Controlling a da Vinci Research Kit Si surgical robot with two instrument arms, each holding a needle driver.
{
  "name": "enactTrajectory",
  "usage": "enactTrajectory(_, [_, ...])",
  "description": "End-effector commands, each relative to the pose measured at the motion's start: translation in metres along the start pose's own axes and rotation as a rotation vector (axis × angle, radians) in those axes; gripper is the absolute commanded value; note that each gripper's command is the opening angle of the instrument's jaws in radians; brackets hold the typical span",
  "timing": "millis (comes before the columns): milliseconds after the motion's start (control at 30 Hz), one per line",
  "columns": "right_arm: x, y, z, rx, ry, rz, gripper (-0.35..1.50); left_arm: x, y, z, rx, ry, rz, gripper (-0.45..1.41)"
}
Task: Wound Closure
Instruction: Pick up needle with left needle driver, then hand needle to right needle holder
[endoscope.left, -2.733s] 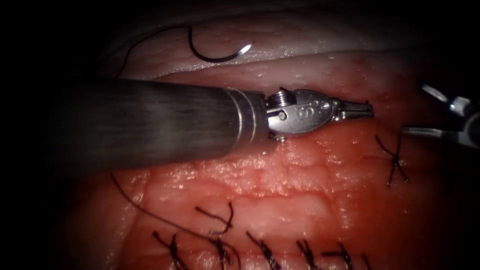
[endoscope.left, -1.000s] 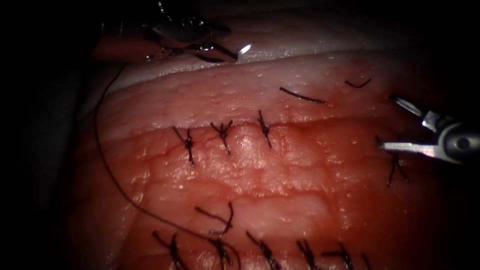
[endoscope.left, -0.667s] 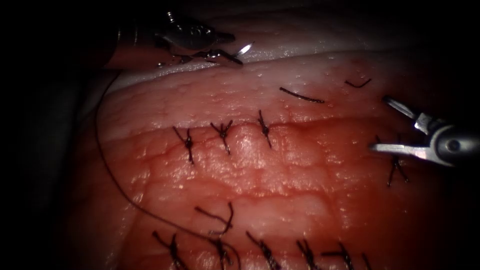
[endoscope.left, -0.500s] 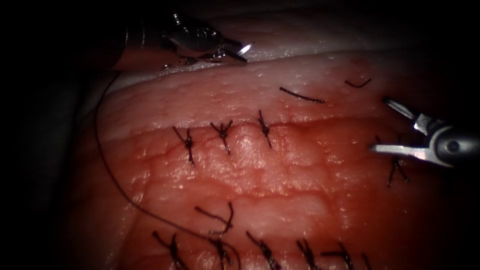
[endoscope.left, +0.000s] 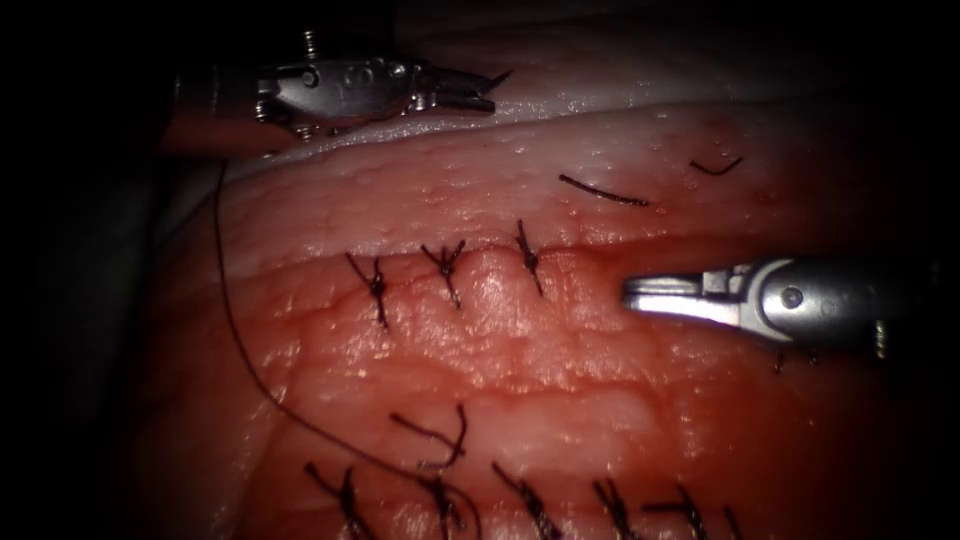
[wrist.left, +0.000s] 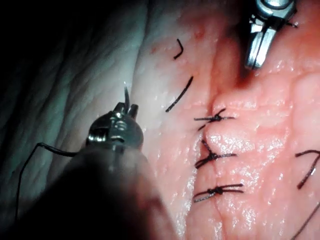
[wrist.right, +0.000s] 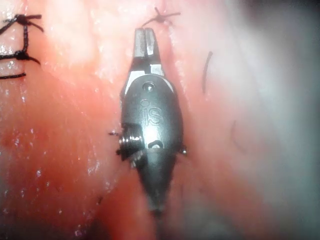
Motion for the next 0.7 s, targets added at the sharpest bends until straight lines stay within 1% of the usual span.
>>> enactTrajectory(33, [-0.0009, -0.0003, 0.0014, 0.004, 0.005, 0.000, -0.35, 0.0009, 0.0002, 0.0004, -0.004, 0.041, 0.007, -0.45])
enactTrajectory(67, [-0.0011, -0.0004, 0.0016, 0.005, 0.007, 0.003, -0.35, 0.0015, 0.0006, 0.0003, -0.014, 0.065, 0.009, -0.45])
enactTrajectory(100, [-0.0015, -0.0005, 0.0022, 0.010, 0.013, 0.004, -0.35, 0.0028, 0.0016, 0.0000, -0.033, 0.103, 0.023, -0.45])
enactTrajectory(133, [-0.0015, -0.0005, 0.0022, 0.010, 0.013, 0.004, -0.35, 0.0028, 0.0016, 0.0000, -0.033, 0.103, 0.023, -0.45])
enactTrajectory(167, [-0.0019, -0.0005, 0.0028, 0.013, 0.018, 0.006, -0.35, 0.0037, 0.0022, -0.0001, -0.029, 0.129, 0.032, -0.45])
enactTrajectory(200, [-0.0022, -0.0002, 0.0035, 0.021, 0.021, 0.003, -0.35, 0.0044, 0.0026, -0.0002, -0.006, 0.150, 0.051, -0.45])
enactTrajectory(267, [-0.0024, 0.0004, 0.0046, 0.007, 0.036, 0.015, -0.35, 0.0049, 0.0027, -0.0005, 0.034, 0.177, 0.085, -0.45])
enactTrajectory(300, [-0.0025, 0.0006, 0.0049, -0.008, 0.052, 0.021, -0.35, 0.0049, 0.0027, -0.0006, 0.040, 0.185, 0.096, -0.45])
enactTrajectory(367, [-0.0026, 0.0009, 0.0055, -0.017, 0.052, 0.032, -0.35, 0.0049, 0.0028, -0.0008, 0.044, 0.210, 0.108, -0.45])
enactTrajectory(400, [-0.0027, 0.0010, 0.0061, -0.022, 0.051, 0.038, -0.35, 0.0048, 0.0029, -0.0012, 0.060, 0.226, 0.120, -0.45])
enactTrajectory(567, [-0.0034, 0.0016, 0.0079, -0.028, 0.060, 0.056, -0.35, 0.0049, 0.0035, -0.0018, 0.059, 0.235, 0.129, -0.45])
enactTrajectory(700, [-0.0049, 0.0009, 0.0096, 0.005, 0.046, 0.053, -0.35, 0.0058, 0.0042, -0.0020, 0.062, 0.235, 0.158, -0.45])
